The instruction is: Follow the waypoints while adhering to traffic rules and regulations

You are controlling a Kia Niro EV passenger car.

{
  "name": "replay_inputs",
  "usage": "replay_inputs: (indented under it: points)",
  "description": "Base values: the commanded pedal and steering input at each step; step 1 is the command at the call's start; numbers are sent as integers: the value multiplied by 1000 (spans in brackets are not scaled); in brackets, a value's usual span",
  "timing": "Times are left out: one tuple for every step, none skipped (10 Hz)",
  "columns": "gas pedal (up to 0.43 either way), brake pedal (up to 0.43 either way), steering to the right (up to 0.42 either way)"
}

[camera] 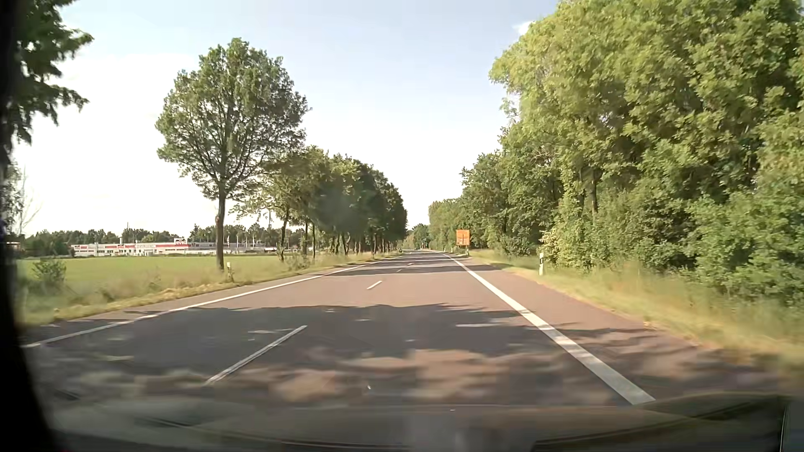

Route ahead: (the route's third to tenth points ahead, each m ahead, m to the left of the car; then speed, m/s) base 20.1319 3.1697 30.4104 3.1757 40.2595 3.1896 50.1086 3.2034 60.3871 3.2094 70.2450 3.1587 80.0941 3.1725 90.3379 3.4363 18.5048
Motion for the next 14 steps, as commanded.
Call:
replay_inputs:
  points:
    - [177,6,2]
    - [177,6,3]
    - [177,6,3]
    - [177,6,4]
    - [177,6,5]
    - [177,6,6]
    - [177,6,5]
    - [177,6,5]
    - [177,6,5]
    - [177,6,4]
    - [177,6,4]
    - [177,6,3]
    - [177,6,3]
    - [177,6,3]
